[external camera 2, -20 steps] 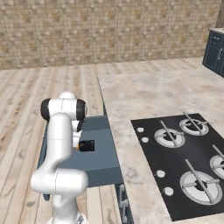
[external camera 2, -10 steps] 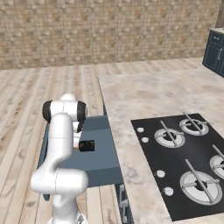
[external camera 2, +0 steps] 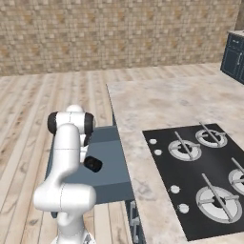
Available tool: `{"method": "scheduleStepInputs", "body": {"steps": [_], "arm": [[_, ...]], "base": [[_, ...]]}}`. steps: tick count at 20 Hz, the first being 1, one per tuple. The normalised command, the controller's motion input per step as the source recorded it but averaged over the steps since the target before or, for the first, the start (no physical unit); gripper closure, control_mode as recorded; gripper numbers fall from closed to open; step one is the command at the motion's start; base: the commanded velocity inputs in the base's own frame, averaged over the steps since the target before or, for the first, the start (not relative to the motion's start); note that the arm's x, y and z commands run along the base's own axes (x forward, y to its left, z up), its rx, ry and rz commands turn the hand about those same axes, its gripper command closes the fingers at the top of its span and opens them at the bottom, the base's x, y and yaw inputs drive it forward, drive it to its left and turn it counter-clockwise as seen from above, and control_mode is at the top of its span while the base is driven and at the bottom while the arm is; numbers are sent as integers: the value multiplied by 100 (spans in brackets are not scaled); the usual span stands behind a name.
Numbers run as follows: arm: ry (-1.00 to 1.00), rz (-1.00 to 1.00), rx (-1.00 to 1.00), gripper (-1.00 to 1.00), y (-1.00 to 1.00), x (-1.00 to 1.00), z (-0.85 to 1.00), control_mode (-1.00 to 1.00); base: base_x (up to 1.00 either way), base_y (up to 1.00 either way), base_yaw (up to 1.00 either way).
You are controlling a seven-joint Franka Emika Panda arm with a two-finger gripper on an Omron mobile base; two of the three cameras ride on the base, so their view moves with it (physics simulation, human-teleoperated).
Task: Restock the sink supplies by placing the sponge and soap dispenser on the counter and next to the sink. Make sure the soap dispenser is upright.
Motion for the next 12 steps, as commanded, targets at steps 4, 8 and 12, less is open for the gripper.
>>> {"method": "scheduleStepInputs", "body": {"steps": [4, 8, 12], "arm": [[0, 0, -1, -100, 13, 0, -26, -100], [0, 0, -1, -100, 12, 0, -19, -100], [0, 0, 0, 100, 0, 0, -10, -100]], "base": [[0, 0, 0], [0, 0, 0], [0, 0, 0]]}}
